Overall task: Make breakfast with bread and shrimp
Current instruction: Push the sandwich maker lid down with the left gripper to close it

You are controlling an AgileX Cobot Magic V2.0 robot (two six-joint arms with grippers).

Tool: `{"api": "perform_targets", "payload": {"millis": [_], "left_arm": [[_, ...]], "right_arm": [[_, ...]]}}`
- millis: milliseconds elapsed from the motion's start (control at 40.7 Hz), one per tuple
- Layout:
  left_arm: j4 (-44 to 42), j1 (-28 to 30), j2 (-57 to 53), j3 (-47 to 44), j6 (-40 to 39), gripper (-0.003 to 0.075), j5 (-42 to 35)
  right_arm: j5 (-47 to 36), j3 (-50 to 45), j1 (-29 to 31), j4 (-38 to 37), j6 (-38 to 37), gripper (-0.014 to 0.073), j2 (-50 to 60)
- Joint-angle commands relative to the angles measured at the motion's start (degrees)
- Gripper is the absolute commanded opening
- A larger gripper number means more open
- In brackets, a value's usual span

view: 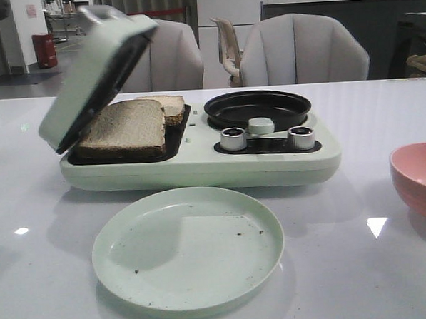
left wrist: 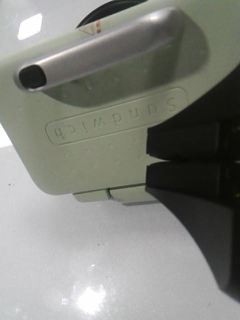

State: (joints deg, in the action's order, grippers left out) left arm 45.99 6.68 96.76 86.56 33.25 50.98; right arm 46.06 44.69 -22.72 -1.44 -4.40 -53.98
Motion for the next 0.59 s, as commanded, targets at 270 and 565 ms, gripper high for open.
{"api": "perform_targets", "payload": {"millis": [270, 565], "left_arm": [[-2.8, -11.95, -19.75, -17.24, 4.37, 0.0102, -11.41], [-21.98, -26.28, -30.86, -26.16, -7.13, 0.0107, -12.41]], "right_arm": [[-2.75, 1.52, 0.37, -0.44, -0.15, 0.0442, 0.57], [-2.75, 1.52, 0.37, -0.44, -0.15, 0.0442, 0.57]]}}
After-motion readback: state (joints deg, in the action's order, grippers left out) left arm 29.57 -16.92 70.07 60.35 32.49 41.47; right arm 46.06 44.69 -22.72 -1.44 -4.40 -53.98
